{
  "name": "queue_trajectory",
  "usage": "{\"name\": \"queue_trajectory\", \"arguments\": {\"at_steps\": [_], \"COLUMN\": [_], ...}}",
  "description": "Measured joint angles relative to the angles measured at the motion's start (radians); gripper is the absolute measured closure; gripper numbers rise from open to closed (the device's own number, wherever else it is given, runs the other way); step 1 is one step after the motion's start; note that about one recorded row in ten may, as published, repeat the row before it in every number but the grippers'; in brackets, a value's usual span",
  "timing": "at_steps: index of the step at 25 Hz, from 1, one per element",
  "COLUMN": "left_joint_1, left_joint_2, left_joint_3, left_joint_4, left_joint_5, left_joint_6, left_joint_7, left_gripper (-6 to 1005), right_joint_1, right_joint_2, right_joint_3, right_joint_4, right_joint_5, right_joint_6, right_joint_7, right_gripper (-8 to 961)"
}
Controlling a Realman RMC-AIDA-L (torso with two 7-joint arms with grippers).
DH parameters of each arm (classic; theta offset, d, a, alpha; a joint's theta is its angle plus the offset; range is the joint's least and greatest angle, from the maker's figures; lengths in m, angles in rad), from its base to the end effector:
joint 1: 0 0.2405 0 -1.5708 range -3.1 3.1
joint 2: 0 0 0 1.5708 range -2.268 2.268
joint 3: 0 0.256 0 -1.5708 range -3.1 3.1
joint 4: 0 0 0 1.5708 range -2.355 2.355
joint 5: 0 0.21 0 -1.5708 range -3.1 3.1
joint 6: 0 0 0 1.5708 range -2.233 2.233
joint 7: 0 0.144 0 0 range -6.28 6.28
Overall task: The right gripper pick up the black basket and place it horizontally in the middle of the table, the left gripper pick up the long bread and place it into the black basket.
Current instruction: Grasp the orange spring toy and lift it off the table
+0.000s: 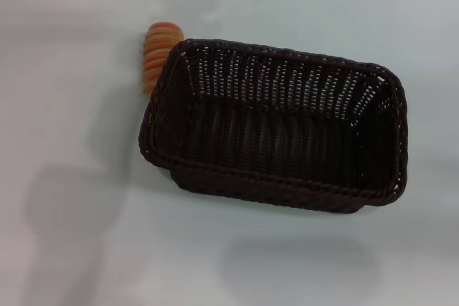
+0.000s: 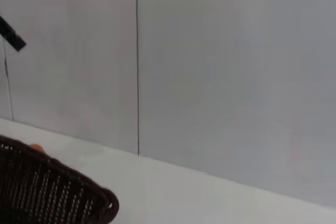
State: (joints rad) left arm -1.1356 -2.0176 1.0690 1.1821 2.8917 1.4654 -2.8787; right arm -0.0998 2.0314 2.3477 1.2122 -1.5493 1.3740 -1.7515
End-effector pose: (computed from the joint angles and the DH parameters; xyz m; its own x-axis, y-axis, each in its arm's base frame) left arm -0.0473 0.4661 0.0771 0.7262 0.6729 0.1408 0.5612 -0.4619 -0.6867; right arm 0.3509 0.2249 0.1414 0.8113 -0.2204 -0.5415 -0.5712 -0.4961 -0.6539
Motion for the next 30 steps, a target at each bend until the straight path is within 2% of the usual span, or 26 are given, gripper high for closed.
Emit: {"name": "queue_trajectory", "arguments": {"at_steps": [1, 4, 5, 6, 8, 10, 18, 20, 22, 23, 26, 30], "left_joint_1": [-0.012, -0.025, -0.047, -0.047, -0.057, -0.052, -0.014, -0.004, -0.004, -0.008, -0.011, -0.009], "left_joint_2": [0.004, 0.011, 0.032, 0.032, 0.065, 0.078, 0.083, 0.082, 0.082, 0.079, 0.076, 0.058], "left_joint_3": [0.0, 0.0, -0.007, -0.007, -0.038, -0.042, -0.007, 0.063, 0.063, 0.07, 0.071, 0.072], "left_joint_4": [-0.021, -0.044, -0.091, -0.091, -0.147, -0.173, -0.203, -0.294, -0.294, -0.377, -0.409, -0.429], "left_joint_5": [0.0, 0.001, 0.002, 0.002, 0.004, 0.004, 0.004, 0.003, 0.003, 0.003, 0.003, 0.0], "left_joint_6": [0.004, 0.007, 0.009, 0.009, -0.014, -0.037, -0.113, -0.163, -0.163, -0.205, -0.224, -0.248], "left_joint_7": [-0.001, -0.001, -0.003, -0.003, -0.003, -0.004, -0.004, -0.004, -0.004, -0.004, -0.004, -0.003], "left_gripper": [174, 174, 174, 175, 175, 177, 184, 186, 188, 189, 192, 194], "right_joint_1": [0.023, 0.03, 0.037, 0.041, 0.045, 0.045, 0.038, 0.038, 0.038, 0.038, 0.039, 0.044], "right_joint_2": [-0.002, -0.002, -0.002, -0.002, 0.003, 0.005, 0.022, 0.027, 0.028, 0.032, 0.036, 0.041], "right_joint_3": [0.023, 0.023, 0.022, 0.021, 0.018, 0.016, 0.012, 0.008, 0.006, 0.0, -0.002, -0.016], "right_joint_4": [0.001, 0.001, 0.001, 0.001, 0.0, 0.002, 0.039, 0.049, 0.051, 0.058, 0.063, 0.069], "right_joint_5": [0.0, -0.001, -0.003, -0.003, -0.004, -0.004, -0.004, -0.004, -0.004, -0.004, -0.004, -0.006], "right_joint_6": [0.022, 0.024, 0.026, 0.027, 0.028, 0.031, 0.054, 0.06, 0.062, 0.066, 0.067, 0.076], "right_joint_7": [0.005, 0.007, 0.009, 0.01, 0.011, 0.012, 0.03, 0.036, 0.038, 0.039, 0.039, 0.04], "right_gripper": [325, 325, 325, 325, 325, 325, 325, 325, 325, 325, 325, 325]}}
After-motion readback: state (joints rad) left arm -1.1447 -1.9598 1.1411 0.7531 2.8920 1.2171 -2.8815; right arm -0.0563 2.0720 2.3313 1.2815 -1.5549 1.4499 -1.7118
